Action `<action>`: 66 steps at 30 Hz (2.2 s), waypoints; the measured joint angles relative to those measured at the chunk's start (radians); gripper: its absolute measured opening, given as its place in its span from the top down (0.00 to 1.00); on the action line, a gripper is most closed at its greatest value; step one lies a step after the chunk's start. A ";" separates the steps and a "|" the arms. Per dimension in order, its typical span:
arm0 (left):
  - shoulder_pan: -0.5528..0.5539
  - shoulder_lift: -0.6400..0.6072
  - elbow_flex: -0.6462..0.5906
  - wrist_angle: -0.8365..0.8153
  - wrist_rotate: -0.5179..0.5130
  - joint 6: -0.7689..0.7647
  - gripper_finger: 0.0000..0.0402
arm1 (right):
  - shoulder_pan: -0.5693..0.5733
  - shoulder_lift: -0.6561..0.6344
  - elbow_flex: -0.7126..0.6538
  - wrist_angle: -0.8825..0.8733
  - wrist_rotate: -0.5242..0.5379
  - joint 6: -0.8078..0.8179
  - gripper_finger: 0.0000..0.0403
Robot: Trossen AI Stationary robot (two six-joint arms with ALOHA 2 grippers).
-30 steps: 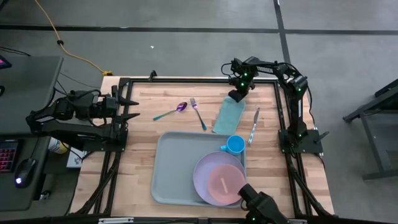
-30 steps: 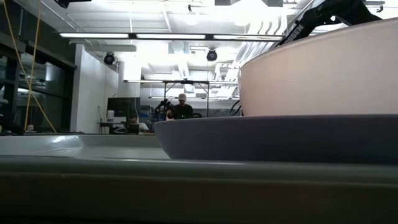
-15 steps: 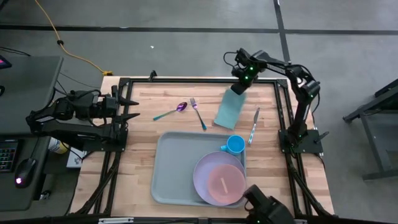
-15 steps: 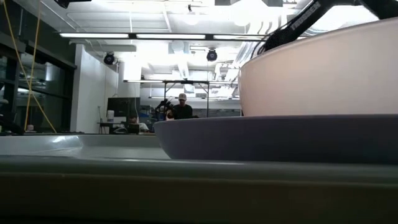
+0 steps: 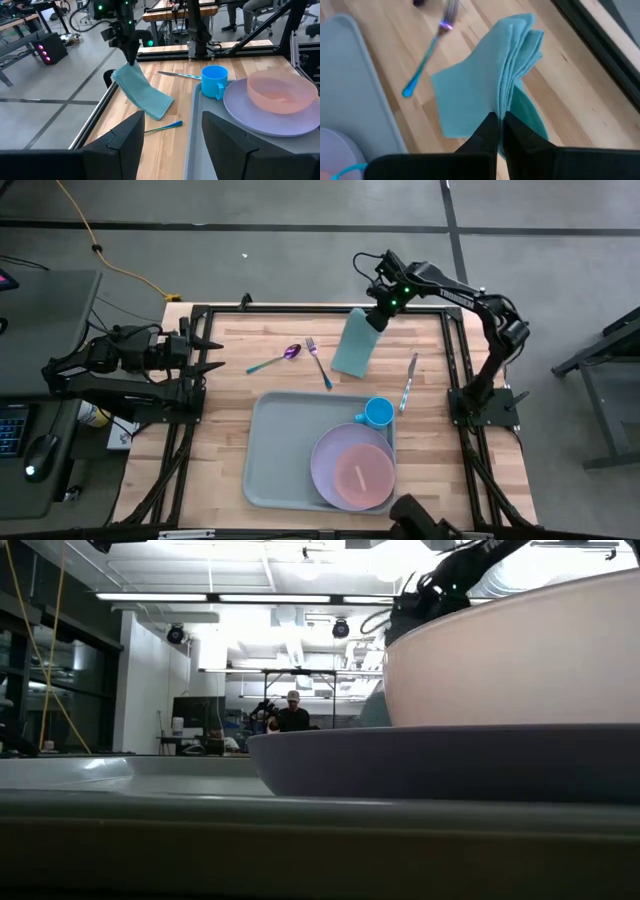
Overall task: Set up tray
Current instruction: Put the blue napkin on the serving tray to the left of the purple plate
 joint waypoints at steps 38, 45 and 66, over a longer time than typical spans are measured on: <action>0.000 0.000 0.000 0.001 0.000 0.042 0.43 | 0.464 -0.078 0.523 -0.015 0.046 0.156 1.00; 0.000 0.000 0.000 0.001 0.000 0.055 0.43 | 0.611 -0.067 0.523 0.012 0.053 0.253 1.00; 0.000 0.000 0.000 0.001 -0.001 0.119 0.43 | 0.919 0.154 0.523 0.285 0.068 0.580 1.00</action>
